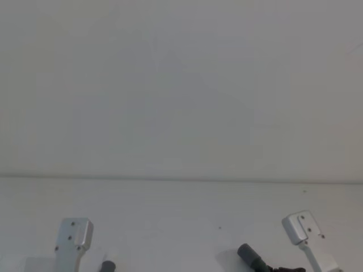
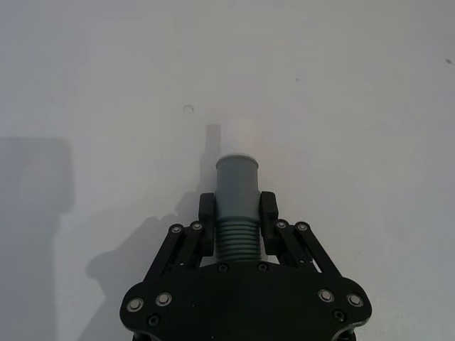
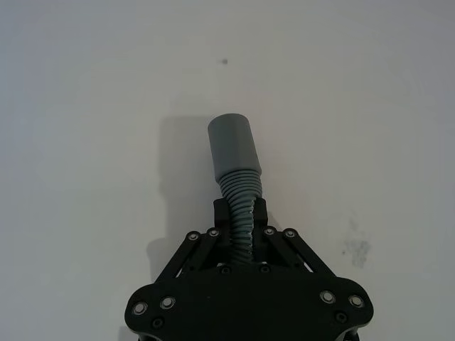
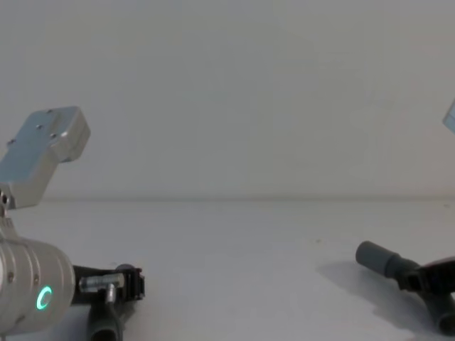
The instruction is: Use both hands to pick up one end of the pipe from the table, align the ends, and insert them.
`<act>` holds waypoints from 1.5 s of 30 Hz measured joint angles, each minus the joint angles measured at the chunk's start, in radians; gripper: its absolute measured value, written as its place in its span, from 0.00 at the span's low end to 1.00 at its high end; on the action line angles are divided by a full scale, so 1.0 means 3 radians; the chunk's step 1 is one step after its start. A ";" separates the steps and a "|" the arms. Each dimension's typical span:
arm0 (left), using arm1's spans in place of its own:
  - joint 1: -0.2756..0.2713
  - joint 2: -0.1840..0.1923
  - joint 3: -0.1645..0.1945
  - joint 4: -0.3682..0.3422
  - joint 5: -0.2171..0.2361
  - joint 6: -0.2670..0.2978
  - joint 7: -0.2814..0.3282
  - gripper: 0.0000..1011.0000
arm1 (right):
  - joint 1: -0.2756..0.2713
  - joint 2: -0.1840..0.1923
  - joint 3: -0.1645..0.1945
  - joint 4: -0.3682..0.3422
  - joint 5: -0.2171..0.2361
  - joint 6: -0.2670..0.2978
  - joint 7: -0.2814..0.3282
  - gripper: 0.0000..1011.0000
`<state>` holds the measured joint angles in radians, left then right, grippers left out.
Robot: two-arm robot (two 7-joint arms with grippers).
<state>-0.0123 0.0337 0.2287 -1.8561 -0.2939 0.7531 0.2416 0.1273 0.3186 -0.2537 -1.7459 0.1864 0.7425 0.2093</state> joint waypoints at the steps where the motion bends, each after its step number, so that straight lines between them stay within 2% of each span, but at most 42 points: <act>1: -0.0006 0.0002 0.0002 0.0001 0.0001 0.0001 -0.0010 0.34 | 0.0004 0.0003 -0.0001 0.0005 -0.0002 -0.0015 0.0007 0.14; 12: -0.0063 0.0058 0.0018 -0.0042 0.0005 -0.0039 -0.0137 0.34 | 0.0065 0.0085 -0.0019 0.0063 -0.0036 -0.0301 0.0158 0.14; 13: -0.0090 0.0099 0.0016 -0.0076 -0.0006 -0.0052 -0.0213 0.34 | 0.0079 0.0128 -0.0027 0.0072 -0.0042 -0.0395 0.0230 0.14; 22: -0.0151 0.0237 -0.0034 -0.0178 -0.0094 -0.0088 -0.0477 0.34 | 0.0107 0.0292 -0.0069 0.0082 -0.0042 -0.0631 0.0462 0.14; 23: -0.0167 0.0288 -0.0056 -0.0204 -0.0126 -0.0104 -0.0575 0.34 | 0.0113 0.0356 -0.0085 0.0082 -0.0040 -0.0709 0.0547 0.14; 26: -0.0188 0.0363 -0.0086 -0.0233 -0.0168 -0.0123 -0.0702 0.34 | 0.0115 0.0416 -0.0099 0.0082 -0.0038 -0.0785 0.0626 0.14; 31: -0.0230 0.0516 -0.0125 -0.0263 -0.0254 -0.0159 -0.0956 0.34 | 0.0112 0.0609 -0.0143 0.0076 -0.0029 -0.1017 0.0865 0.14; 34: -0.0249 0.0583 -0.0132 -0.0267 -0.0290 -0.0170 -0.1070 0.34 | 0.0103 0.0681 -0.0155 0.0071 -0.0027 -0.1109 0.0943 0.14; 35: -0.0267 0.0640 -0.0135 -0.0269 -0.0311 -0.0176 -0.1141 0.34 | 0.0095 0.0728 -0.0160 0.0066 -0.0027 -0.1169 0.0999 0.14; 38: -0.0293 0.0719 -0.0135 -0.0269 -0.0341 -0.0182 -0.1260 0.34 | 0.0079 0.0800 -0.0169 0.0056 -0.0027 -0.1254 0.1064 0.14; 40: -0.0335 0.0834 -0.0125 -0.0269 -0.0370 -0.0183 -0.1401 0.34 | 0.0061 0.0866 -0.0173 0.0044 -0.0027 -0.1336 0.1122 0.14; 43: -0.0379 0.0944 -0.0104 -0.0263 -0.0395 -0.0182 -0.1551 0.34 | 0.0038 0.0936 -0.0177 0.0030 -0.0027 -0.1436 0.1181 0.14; 44: -0.0379 0.0944 -0.0104 -0.0263 -0.0395 -0.0182 -0.1551 0.34 | 0.0029 0.0956 -0.0178 0.0026 -0.0027 -0.1455 0.1193 0.14; 45: -0.0407 0.1012 -0.0087 -0.0257 -0.0406 -0.0181 -0.1633 0.34 | 0.0017 0.0986 -0.0179 0.0019 -0.0027 -0.1495 0.1213 0.14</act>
<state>-0.1343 0.3372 0.2027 -1.9331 -0.4157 0.6989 -0.2484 0.1323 0.6145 -0.3072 -1.7403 0.1782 0.2940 0.5731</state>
